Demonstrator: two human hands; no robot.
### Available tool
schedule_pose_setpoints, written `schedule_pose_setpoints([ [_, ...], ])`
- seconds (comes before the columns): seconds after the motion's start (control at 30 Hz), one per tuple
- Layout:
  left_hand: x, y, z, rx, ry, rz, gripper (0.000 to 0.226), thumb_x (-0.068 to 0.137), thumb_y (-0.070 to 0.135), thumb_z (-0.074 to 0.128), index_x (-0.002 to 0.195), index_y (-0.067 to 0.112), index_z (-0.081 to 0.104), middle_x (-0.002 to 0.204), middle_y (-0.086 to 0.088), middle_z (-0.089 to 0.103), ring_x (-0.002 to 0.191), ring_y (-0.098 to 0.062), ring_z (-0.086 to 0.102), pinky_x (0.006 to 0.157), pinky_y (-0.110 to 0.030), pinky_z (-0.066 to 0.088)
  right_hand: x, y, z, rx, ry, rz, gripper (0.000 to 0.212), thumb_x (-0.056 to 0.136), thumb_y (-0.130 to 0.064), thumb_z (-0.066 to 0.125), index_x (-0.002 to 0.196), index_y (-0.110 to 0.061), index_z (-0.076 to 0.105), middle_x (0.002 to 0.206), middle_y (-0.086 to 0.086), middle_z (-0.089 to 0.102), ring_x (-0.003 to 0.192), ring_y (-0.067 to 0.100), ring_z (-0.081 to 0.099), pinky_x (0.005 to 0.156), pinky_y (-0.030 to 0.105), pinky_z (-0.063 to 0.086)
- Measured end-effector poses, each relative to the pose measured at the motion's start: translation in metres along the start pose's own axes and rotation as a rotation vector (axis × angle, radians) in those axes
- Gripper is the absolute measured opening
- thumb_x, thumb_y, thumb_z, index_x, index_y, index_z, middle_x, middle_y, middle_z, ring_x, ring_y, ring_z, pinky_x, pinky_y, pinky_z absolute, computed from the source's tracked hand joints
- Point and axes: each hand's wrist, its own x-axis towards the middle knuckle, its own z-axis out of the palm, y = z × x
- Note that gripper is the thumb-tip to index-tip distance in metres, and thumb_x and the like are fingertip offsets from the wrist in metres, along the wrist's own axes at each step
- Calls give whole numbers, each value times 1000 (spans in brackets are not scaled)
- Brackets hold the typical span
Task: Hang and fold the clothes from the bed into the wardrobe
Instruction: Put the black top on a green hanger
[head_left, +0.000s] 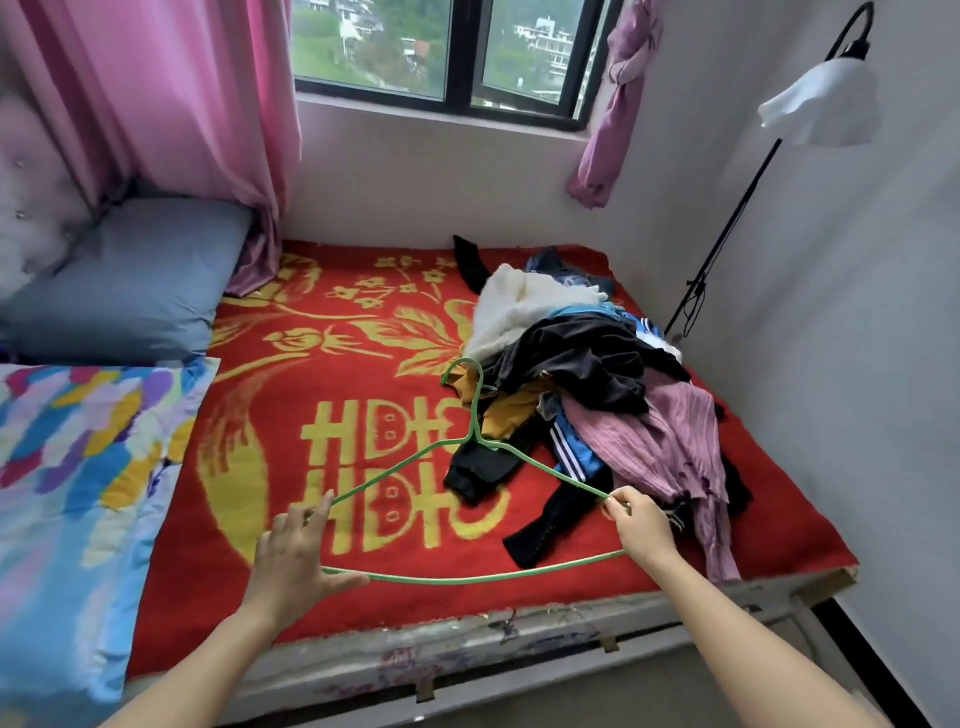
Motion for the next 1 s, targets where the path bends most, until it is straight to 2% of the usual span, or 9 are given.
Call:
schedule_pose_setpoints([
  [0.1,25,6,8,-10,-53,-33,107,56,84,36,130,8,45,98,-14,61,81,-33,61,59,-45,50,36,1,12,0,-26,0,11,93,-23,51,85,-20,58,86,6,64,88,28,59,78,40,46],
  [0.27,60,19,24,3,-144,-95,110,67,92,15,129,6,47,101,-17,61,83,-36,61,59,-49,51,101,3,28,-16,-78,-27,16,93,-23,53,94,-12,64,90,8,64,92,29,58,77,38,42],
  [0.47,124,67,52,-3,-296,-193,111,66,92,16,128,5,46,98,-19,62,82,-39,64,57,-51,52,199,25,32,-45,-186,-41,18,95,-26,50,99,-14,63,92,3,58,97,25,54,84,39,41],
  [0.6,157,92,76,22,-346,-258,112,64,93,17,129,8,48,99,-16,64,83,-37,65,59,-50,52,245,51,33,-80,-259,-33,20,96,-25,47,101,-12,62,100,9,61,100,29,54,86,39,41],
  [0.83,206,119,128,125,-490,-285,113,58,94,20,128,12,54,96,-11,66,83,-30,67,58,-49,53,295,104,50,-192,-349,63,22,99,-23,41,109,-13,57,110,7,58,109,26,49,80,32,33],
  [0.9,219,135,125,204,-544,-301,110,56,91,29,133,15,47,110,-16,64,98,-33,63,69,-56,51,301,115,60,-231,-432,86,28,98,-22,41,122,-14,52,120,9,54,117,28,46,92,35,37],
  [0.93,223,145,119,250,-570,-323,109,59,89,36,141,18,39,128,-18,55,116,-34,54,84,-59,45,303,118,62,-276,-488,98,36,98,-23,42,132,-15,44,128,10,49,123,28,42,98,35,35],
  [0.97,227,152,121,281,-540,-357,106,64,86,43,148,22,25,145,-16,38,133,-31,37,100,-56,35,306,120,64,-326,-534,106,45,97,-24,43,140,-17,35,135,10,44,128,28,38,102,35,31],
  [1.0,232,158,123,298,-525,-389,104,69,81,47,151,26,14,155,-11,20,142,-27,20,108,-49,25,311,119,65,-355,-560,108,52,96,-26,44,145,-20,27,140,10,39,131,27,34,105,35,29],
])
